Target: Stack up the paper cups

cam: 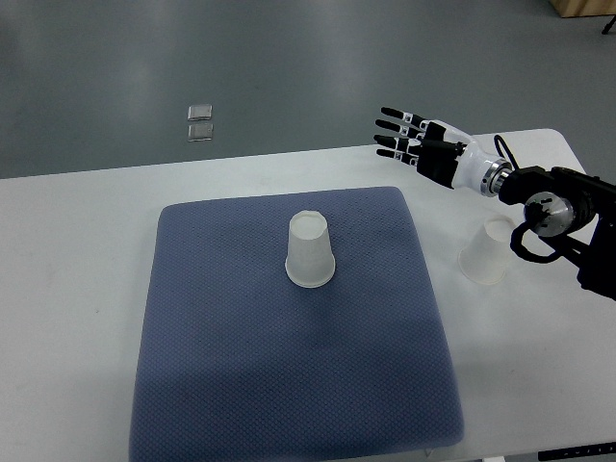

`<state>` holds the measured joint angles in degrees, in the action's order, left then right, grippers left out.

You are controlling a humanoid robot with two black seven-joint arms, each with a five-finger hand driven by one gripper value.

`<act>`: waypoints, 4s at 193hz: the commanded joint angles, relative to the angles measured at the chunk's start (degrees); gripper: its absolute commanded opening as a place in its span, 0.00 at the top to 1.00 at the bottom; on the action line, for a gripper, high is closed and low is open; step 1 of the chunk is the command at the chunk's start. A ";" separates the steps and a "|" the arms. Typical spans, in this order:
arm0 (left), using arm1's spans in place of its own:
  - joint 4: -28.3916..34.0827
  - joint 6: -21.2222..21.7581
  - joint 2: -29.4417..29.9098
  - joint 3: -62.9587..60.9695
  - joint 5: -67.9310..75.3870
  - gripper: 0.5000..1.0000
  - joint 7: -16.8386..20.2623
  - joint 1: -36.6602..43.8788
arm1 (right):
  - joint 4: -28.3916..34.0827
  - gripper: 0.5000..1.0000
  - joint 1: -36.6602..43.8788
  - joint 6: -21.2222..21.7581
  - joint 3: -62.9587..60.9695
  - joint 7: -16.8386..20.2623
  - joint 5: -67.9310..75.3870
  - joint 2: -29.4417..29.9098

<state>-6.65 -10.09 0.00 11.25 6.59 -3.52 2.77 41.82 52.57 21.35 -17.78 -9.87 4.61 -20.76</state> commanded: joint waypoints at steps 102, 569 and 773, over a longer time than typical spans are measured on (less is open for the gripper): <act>-0.03 -0.02 0.00 0.09 0.00 0.00 0.00 0.04 | -1.47 0.15 0.60 2.12 -1.91 0.11 -4.34 -6.93; 0.06 -0.02 0.00 0.00 0.00 0.00 0.00 -0.05 | 14.43 0.27 4.91 -5.18 16.99 -4.02 -75.62 -20.90; 0.06 0.07 0.00 0.09 0.00 0.00 0.00 -0.05 | 13.55 0.44 5.26 -8.52 20.77 -4.11 -77.11 -19.67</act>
<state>-6.60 -10.08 0.00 11.30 6.59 -3.52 2.74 55.37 57.82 12.83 2.99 -13.98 -72.51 -40.38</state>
